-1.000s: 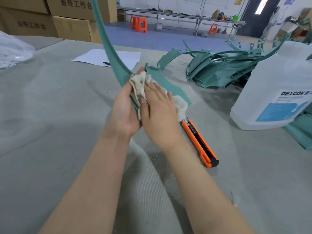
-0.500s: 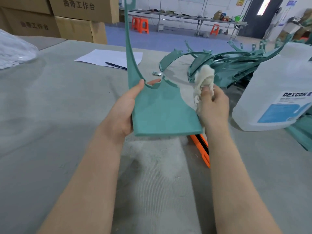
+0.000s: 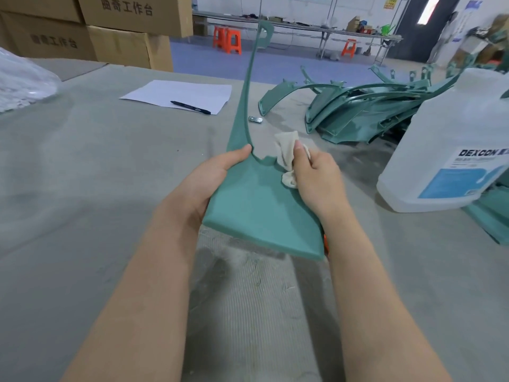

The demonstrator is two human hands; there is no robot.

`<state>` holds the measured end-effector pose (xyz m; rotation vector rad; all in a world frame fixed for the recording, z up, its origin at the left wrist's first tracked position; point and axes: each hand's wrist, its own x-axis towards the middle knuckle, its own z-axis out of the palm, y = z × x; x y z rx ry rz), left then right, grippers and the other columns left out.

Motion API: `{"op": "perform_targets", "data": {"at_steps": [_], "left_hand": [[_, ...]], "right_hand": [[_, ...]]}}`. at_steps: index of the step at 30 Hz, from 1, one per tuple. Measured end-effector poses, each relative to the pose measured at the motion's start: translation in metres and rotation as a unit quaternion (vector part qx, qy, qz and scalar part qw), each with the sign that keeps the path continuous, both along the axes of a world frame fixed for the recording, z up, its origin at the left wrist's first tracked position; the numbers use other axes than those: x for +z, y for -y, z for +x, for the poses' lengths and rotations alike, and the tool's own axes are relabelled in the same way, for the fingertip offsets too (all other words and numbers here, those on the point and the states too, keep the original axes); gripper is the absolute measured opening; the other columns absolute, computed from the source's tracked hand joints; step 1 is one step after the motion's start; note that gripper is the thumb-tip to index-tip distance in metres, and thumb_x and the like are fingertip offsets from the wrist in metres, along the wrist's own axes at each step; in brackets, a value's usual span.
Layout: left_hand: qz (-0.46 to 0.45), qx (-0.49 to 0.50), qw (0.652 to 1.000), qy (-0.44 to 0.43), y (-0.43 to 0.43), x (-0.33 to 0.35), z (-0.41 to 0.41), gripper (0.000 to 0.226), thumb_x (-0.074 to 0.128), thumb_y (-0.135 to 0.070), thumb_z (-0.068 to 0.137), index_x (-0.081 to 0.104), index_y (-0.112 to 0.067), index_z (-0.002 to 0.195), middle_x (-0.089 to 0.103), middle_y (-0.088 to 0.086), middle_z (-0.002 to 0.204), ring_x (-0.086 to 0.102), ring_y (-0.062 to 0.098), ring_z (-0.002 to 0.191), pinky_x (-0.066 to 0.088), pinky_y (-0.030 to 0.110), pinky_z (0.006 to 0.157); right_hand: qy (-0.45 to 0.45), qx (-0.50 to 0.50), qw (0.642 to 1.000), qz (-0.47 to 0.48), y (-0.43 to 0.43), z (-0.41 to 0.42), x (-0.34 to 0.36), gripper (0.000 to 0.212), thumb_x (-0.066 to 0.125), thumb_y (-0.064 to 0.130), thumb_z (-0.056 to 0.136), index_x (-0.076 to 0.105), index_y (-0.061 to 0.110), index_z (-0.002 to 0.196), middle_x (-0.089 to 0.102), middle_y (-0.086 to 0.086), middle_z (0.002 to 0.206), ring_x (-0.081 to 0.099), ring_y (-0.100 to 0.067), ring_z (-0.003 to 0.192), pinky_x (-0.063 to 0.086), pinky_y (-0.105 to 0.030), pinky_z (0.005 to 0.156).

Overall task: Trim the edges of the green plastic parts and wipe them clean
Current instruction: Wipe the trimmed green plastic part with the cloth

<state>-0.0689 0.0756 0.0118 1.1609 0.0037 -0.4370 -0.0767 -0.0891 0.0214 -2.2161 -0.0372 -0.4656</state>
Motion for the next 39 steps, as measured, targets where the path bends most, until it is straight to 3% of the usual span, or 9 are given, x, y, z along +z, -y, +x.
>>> {"op": "perform_targets", "data": {"at_steps": [3,5,9,16,20,25,31,34,39], "left_hand": [[0.006,0.002,1.000,-0.009,-0.001,0.001,0.000,0.032,0.053,-0.036,0.092,0.071,-0.011,0.102,0.074,0.009,0.099,0.073,0.022,0.080,0.060,0.033,0.067],[0.017,0.004,1.000,-0.017,-0.001,0.002,-0.002,0.034,0.053,-0.037,0.092,0.070,-0.010,0.106,0.073,0.010,0.105,0.071,0.024,0.085,0.059,0.035,0.076],[0.026,-0.007,0.999,-0.034,-0.001,0.003,-0.004,0.043,0.050,-0.038,0.094,0.064,-0.006,0.121,0.064,0.015,0.124,0.062,0.031,0.107,0.047,0.044,0.100],[0.030,-0.011,0.999,-0.035,0.004,0.008,-0.005,0.039,0.048,-0.036,0.096,0.065,-0.008,0.118,0.068,0.012,0.118,0.066,0.028,0.099,0.051,0.039,0.094],[0.042,-0.021,0.998,-0.041,0.006,0.006,-0.005,0.044,0.050,-0.036,0.095,0.062,-0.006,0.126,0.064,0.013,0.125,0.061,0.030,0.113,0.045,0.044,0.103],[0.047,-0.003,0.999,-0.025,0.000,0.004,-0.002,0.036,0.050,-0.036,0.095,0.068,-0.009,0.111,0.070,0.012,0.111,0.068,0.026,0.094,0.052,0.039,0.091],[0.046,0.001,0.999,0.002,0.003,0.005,-0.001,0.035,0.049,-0.035,0.096,0.073,-0.010,0.098,0.072,0.012,0.097,0.069,0.024,0.079,0.057,0.031,0.073],[0.032,0.008,0.999,0.023,-0.001,0.003,0.003,0.039,0.048,-0.036,0.096,0.078,-0.014,0.084,0.075,0.007,0.089,0.071,0.019,0.073,0.056,0.024,0.061],[0.033,-0.011,0.999,0.005,0.004,0.001,0.000,0.035,0.048,-0.036,0.097,0.069,-0.010,0.109,0.072,0.011,0.105,0.070,0.023,0.086,0.056,0.034,0.084]], "right_hand": [[-0.018,-0.033,0.980,0.193,0.003,-0.001,0.001,0.048,0.041,0.037,0.103,0.044,0.018,0.060,0.048,0.004,0.058,0.043,-0.003,0.048,0.031,-0.014,0.045],[-0.033,0.022,0.965,0.258,0.006,-0.004,0.001,0.031,0.047,0.036,0.102,0.063,0.017,0.084,0.063,0.001,0.080,0.055,-0.003,0.068,0.044,-0.017,0.065],[-0.065,0.194,0.963,0.174,0.008,-0.008,0.003,0.012,0.057,0.012,0.097,0.062,0.022,0.100,0.064,0.005,0.082,0.056,0.002,0.064,0.046,-0.014,0.061],[0.003,0.065,0.997,-0.044,0.005,0.000,-0.003,0.034,0.046,0.031,0.102,0.046,0.020,0.070,0.051,0.001,0.071,0.048,-0.019,0.073,0.028,-0.031,0.060],[-0.020,0.011,0.997,0.070,0.003,0.002,-0.005,0.055,0.046,0.038,0.101,0.045,0.021,0.049,0.047,0.012,0.047,0.042,-0.004,0.050,0.031,-0.021,0.050],[0.018,0.028,0.963,0.266,0.012,-0.002,0.001,0.027,0.050,0.033,0.101,0.057,0.019,0.078,0.057,0.010,0.067,0.051,-0.005,0.060,0.040,-0.016,0.055],[-0.039,0.205,0.976,-0.055,0.002,-0.006,0.002,0.005,0.063,0.022,0.093,0.058,0.023,0.095,0.058,0.012,0.078,0.054,-0.008,0.073,0.042,-0.025,0.067],[0.017,0.176,0.982,-0.066,-0.001,-0.006,-0.001,0.028,0.058,0.027,0.096,0.045,0.025,0.072,0.048,0.009,0.064,0.044,-0.006,0.061,0.033,-0.022,0.058],[0.029,0.111,0.993,-0.035,-0.006,0.000,-0.004,0.047,0.046,0.033,0.102,0.038,0.020,0.058,0.043,0.008,0.051,0.038,-0.008,0.051,0.028,-0.025,0.051]]}}
